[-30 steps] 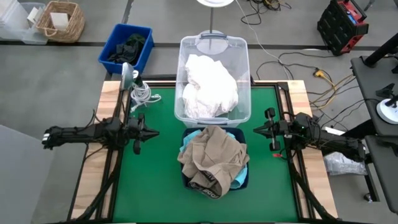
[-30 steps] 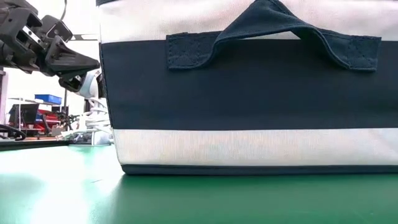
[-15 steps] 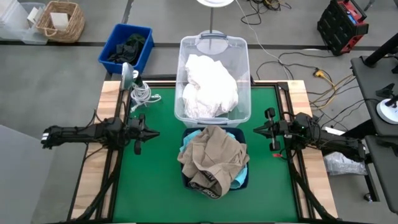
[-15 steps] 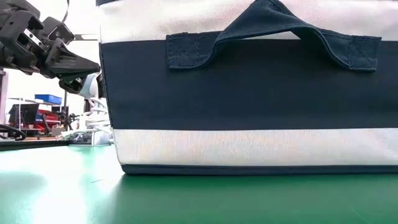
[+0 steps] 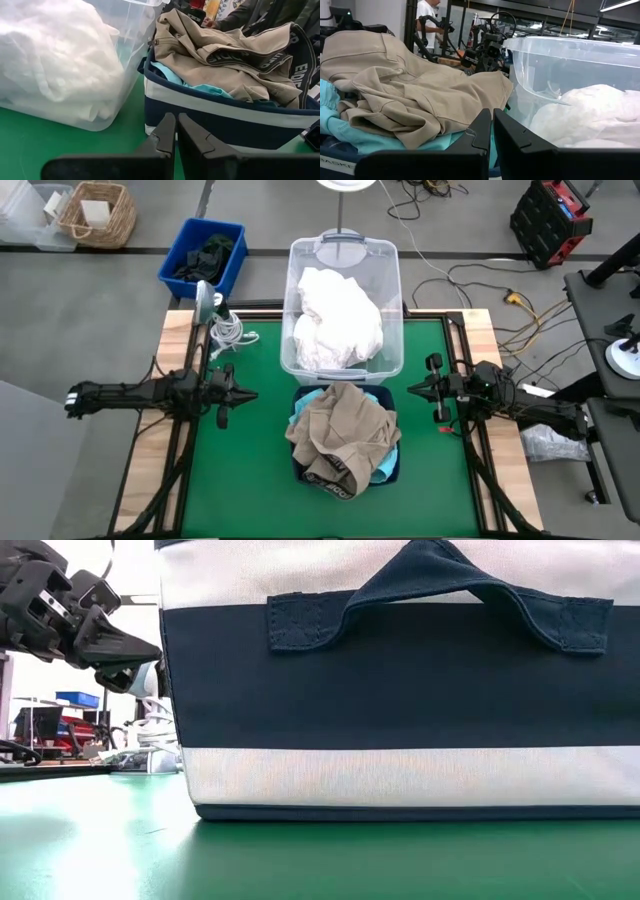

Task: Sort clothes
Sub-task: Return to Home Position

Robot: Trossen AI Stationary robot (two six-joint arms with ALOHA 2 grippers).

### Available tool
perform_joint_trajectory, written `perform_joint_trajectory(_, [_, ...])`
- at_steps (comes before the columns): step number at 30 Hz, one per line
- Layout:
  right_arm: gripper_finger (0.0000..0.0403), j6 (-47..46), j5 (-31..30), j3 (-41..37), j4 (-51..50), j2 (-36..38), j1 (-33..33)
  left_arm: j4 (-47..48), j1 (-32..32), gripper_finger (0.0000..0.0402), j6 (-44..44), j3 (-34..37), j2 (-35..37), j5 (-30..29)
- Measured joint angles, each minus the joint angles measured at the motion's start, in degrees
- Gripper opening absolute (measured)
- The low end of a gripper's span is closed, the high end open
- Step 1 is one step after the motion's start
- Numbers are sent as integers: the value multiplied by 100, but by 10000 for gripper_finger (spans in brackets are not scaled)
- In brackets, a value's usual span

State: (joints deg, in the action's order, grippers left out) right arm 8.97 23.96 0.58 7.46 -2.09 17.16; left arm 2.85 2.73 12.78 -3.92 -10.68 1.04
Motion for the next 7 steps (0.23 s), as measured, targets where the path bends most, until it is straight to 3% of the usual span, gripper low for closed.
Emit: perform_joint_trajectory(7, [13, 0, -1, 0, 0, 0, -1, 0, 1, 0, 0, 0, -13, 0])
